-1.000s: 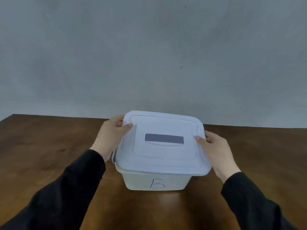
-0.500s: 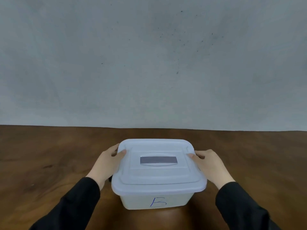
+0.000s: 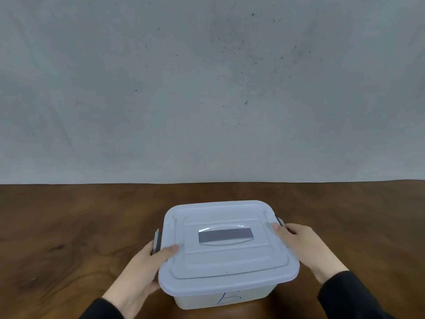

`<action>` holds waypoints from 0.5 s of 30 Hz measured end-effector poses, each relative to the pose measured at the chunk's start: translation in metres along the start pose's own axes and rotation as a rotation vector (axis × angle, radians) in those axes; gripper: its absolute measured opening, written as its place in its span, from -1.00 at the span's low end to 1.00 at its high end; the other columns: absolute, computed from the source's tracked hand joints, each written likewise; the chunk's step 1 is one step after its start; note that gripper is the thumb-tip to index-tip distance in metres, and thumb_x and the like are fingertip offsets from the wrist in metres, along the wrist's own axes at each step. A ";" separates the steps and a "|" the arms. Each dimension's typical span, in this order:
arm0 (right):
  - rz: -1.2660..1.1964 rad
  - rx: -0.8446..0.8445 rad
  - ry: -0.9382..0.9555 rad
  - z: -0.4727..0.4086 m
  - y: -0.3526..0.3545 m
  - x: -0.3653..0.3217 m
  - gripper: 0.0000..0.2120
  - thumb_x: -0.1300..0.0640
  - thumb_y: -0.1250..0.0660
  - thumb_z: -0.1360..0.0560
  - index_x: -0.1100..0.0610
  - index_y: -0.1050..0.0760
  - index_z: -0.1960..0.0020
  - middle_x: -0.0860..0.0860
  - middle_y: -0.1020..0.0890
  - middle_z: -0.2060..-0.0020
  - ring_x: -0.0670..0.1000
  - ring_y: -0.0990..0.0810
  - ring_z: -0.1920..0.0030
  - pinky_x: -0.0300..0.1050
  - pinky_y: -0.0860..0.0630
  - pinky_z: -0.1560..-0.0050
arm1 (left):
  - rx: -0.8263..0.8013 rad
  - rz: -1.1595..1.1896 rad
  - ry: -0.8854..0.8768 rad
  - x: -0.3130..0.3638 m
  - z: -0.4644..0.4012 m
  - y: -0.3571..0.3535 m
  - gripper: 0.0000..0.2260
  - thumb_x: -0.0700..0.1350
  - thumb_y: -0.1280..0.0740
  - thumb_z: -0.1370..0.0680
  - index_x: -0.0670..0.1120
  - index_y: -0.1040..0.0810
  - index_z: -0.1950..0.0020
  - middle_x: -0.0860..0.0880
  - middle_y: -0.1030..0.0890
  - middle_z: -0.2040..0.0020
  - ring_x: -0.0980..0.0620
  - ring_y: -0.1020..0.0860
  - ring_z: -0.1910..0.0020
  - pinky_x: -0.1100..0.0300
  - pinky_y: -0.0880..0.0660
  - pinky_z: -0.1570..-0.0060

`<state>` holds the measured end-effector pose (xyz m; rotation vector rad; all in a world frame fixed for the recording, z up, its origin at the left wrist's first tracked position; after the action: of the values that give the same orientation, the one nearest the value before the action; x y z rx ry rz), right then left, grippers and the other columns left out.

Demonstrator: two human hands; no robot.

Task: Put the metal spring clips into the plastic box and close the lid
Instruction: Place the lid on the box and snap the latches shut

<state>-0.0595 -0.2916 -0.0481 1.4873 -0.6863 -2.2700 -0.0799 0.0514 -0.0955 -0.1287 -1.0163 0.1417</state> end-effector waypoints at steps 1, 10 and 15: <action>-0.066 -0.051 0.025 0.006 -0.001 0.002 -0.61 -0.22 -0.30 -0.56 0.08 -0.64 -0.08 0.00 -0.76 0.15 0.04 -0.75 0.08 -0.06 -0.67 0.05 | -0.012 0.015 -0.001 -0.002 -0.001 0.000 -0.55 -0.11 -0.50 -0.49 -0.02 -0.51 -0.36 -0.13 -0.71 -0.15 -0.25 -0.68 -0.12 -0.30 -0.54 -0.19; -0.269 0.050 0.183 0.032 -0.022 0.008 -0.47 0.05 -0.31 -0.62 -0.05 -0.27 -0.55 -0.30 -0.55 -0.07 -0.20 -0.57 -0.02 -0.34 -0.53 0.15 | 0.137 -0.285 -0.347 0.008 0.020 -0.030 -0.60 0.01 -0.22 -0.65 0.11 -0.23 -0.47 0.07 -0.55 -0.23 0.15 -0.56 0.02 0.40 -0.56 0.13; -0.174 0.045 0.207 0.031 -0.020 0.010 -0.46 0.02 -0.28 -0.63 -0.06 -0.23 -0.57 -0.26 -0.57 -0.10 -0.24 -0.58 0.02 -0.45 -0.52 0.38 | 0.202 -0.523 -0.478 0.008 0.030 -0.032 -0.46 -0.16 -0.12 -0.70 -0.05 0.00 -0.64 -0.06 -0.10 -0.63 -0.06 -0.19 -0.55 0.00 -0.21 -0.47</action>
<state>-0.0921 -0.2738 -0.0571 1.8374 -0.5699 -2.1919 -0.0991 0.0231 -0.0678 0.3719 -1.4703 -0.2134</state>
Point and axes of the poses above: each hand's wrist, its own z-axis away from the middle knuckle, its own y-axis out of the back of the hand, x = y × z, the point moved 3 cm from there along -z, towards the middle knuckle
